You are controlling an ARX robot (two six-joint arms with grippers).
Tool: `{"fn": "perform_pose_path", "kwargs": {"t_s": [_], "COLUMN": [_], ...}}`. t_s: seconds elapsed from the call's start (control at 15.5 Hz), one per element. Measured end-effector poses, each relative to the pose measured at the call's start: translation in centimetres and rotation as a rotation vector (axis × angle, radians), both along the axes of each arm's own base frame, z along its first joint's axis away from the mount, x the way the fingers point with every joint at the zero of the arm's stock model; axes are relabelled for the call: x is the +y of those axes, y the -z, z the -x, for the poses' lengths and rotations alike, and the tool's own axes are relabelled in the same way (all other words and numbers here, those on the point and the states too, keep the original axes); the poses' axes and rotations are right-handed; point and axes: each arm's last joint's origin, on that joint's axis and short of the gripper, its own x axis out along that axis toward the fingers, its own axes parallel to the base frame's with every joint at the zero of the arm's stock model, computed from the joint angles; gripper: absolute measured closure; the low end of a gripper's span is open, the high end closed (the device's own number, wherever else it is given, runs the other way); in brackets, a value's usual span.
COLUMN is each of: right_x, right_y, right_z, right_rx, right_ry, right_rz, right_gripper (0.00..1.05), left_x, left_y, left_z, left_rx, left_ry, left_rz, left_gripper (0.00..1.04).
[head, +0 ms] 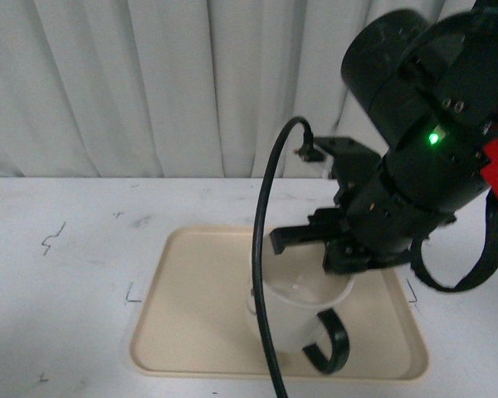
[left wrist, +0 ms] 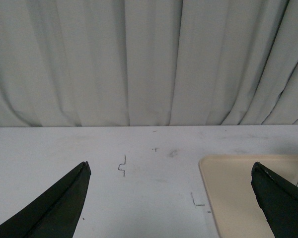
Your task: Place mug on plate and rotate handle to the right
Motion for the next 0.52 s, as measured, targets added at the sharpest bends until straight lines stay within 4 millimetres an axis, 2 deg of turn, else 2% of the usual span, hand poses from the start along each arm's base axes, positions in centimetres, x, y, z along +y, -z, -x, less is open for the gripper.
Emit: {"fn": "perform_pose_path", "kwargs": {"t_s": [0.13,0.26,0.52], "right_x": [-0.4,-0.2,0.3], "right_y": [-2.5,-4.3,-5.0], "right_z": [-1.1,-1.7,-1.6], "right_rx": [-0.1,-0.229,-0.271], "right_ry": [-0.151,-0.373,-0.921], "right_rz": [0.051,0.116,0.238], "right_gripper": [1.02,1.02,1.02], "left_x": [0.0,0.0,0.0], "left_y": [0.0,0.0,0.0], "left_z": [0.0,0.0,0.0], "left_rx": [0.0,0.0,0.0], "left_ry": [0.0,0.0,0.0], "left_rz": [0.0,0.0,0.0], "left_gripper": [0.07,0.07,0.07]}}
